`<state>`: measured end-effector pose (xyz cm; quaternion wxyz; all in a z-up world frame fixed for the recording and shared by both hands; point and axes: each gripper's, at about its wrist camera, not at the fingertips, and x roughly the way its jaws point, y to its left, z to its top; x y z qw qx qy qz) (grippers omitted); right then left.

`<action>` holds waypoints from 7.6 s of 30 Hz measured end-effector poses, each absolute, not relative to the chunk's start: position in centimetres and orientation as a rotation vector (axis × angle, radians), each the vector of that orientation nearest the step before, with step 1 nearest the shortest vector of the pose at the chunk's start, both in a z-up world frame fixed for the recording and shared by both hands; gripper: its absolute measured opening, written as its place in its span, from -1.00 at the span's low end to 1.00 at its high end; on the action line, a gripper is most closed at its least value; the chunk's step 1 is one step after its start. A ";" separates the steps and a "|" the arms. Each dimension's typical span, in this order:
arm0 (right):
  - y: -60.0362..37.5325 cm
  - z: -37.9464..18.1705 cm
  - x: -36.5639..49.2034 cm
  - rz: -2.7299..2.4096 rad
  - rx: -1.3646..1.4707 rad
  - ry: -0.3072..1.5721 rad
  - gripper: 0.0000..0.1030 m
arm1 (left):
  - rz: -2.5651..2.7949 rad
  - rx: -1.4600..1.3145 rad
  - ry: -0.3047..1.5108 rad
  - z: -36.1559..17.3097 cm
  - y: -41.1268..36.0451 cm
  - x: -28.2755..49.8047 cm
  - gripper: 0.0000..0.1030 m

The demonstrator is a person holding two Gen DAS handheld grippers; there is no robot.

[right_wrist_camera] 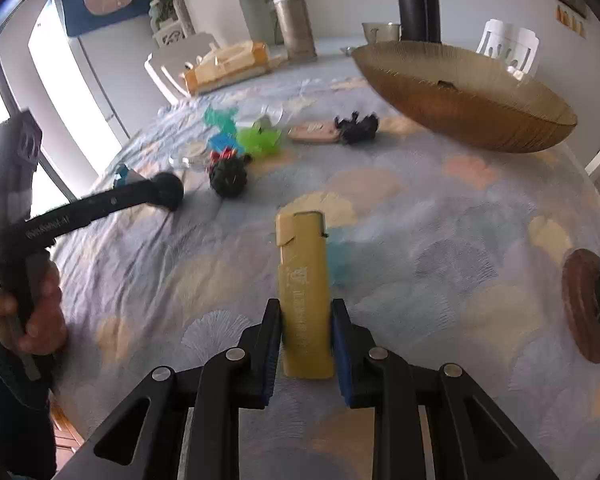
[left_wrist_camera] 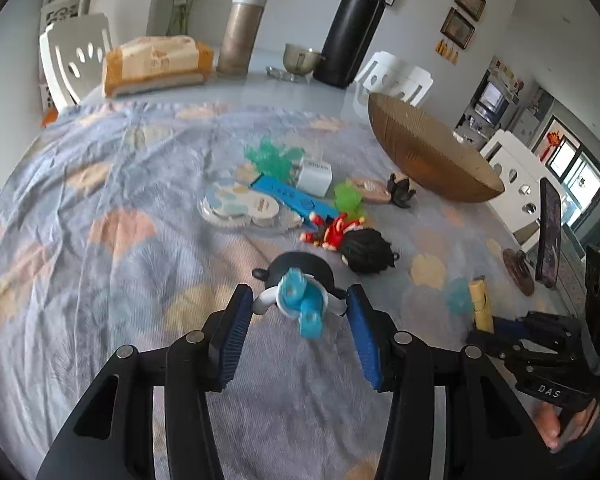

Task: Organize rigid objects
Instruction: 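Lift the doll with left tool while right tool lifts the yellow lighter, then carry the doll into the bowl with left tool while right tool releases the lighter there, then move the open left tool toward the red-and-black figurine, then close the left tool on the black-haired red figurine and lift it, then carry the figurine over the amber bowl with left tool and release it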

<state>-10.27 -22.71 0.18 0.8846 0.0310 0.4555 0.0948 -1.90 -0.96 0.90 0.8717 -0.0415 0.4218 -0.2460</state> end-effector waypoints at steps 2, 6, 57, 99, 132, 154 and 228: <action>-22.9 0.2 -10.5 0.193 0.067 0.944 -0.46 | -0.515 -0.058 0.905 0.6 -1.2 -2.2 0.02; -23.0 0.2 -10.4 0.208 0.102 0.936 -0.20 | -0.510 0.011 0.960 0.0 -1.7 -2.6 0.38; -35.7 10.0 0.4 -0.257 0.413 0.749 -0.64 | -0.696 0.037 0.761 8.3 -22.7 9.1 0.02; -23.2 2.4 -8.3 0.212 0.180 0.732 0.68 | -0.279 -0.041 0.786 1.2 -0.3 -3.1 0.59; -22.3 0.2 -8.6 0.160 0.061 0.913 0.60 | -0.397 0.024 0.977 -0.1 -8.7 1.5 0.59; -21.9 1.1 -9.6 0.183 0.019 0.832 -0.29 | -0.450 0.033 0.865 1.8 -6.6 -2.0 -0.38; -35.0 9.7 1.5 -0.164 0.215 0.839 -0.18 | -0.663 0.061 0.735 9.8 -22.3 10.0 0.17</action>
